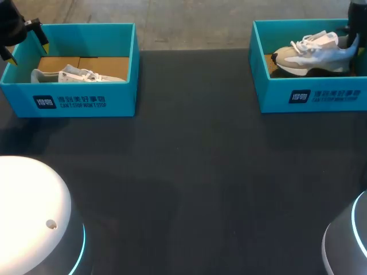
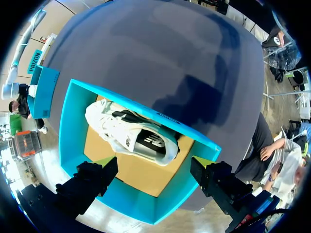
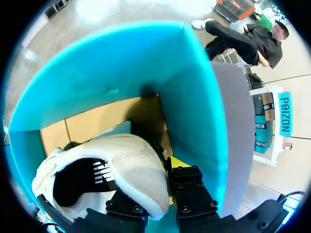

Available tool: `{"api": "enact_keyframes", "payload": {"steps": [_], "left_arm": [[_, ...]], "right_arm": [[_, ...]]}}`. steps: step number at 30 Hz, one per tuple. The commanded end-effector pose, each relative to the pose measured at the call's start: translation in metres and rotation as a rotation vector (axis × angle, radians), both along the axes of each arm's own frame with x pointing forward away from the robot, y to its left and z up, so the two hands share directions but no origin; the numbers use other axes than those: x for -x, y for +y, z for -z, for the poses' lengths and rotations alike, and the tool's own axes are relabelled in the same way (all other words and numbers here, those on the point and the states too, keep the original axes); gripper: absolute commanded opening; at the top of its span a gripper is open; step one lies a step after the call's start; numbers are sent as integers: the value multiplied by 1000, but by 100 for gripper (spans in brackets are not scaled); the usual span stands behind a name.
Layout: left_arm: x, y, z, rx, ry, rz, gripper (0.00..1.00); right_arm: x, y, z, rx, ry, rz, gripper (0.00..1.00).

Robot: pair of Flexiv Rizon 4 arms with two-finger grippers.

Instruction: Take the shoe out of the shoebox, open the shoe tongue, remove and reinsert the insole, then place the shoe into the shoebox

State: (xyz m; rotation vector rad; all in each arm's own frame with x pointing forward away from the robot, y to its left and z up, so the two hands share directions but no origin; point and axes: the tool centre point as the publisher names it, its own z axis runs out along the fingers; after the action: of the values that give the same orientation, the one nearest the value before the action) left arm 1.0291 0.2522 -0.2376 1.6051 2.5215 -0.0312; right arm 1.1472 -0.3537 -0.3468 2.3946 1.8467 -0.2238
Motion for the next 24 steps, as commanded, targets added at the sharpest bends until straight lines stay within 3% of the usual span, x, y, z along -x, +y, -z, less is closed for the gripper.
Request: {"api": "enact_keyframes", "payload": {"steps": [1,24], "left_arm": [[-1,0,0,-1,2,1,100],[-1,0,0,-1,2,1,100]], "right_arm": [[13,1,-31,3,-38,-19,0],[10,12,-142,58,-82,-110,0]]}}
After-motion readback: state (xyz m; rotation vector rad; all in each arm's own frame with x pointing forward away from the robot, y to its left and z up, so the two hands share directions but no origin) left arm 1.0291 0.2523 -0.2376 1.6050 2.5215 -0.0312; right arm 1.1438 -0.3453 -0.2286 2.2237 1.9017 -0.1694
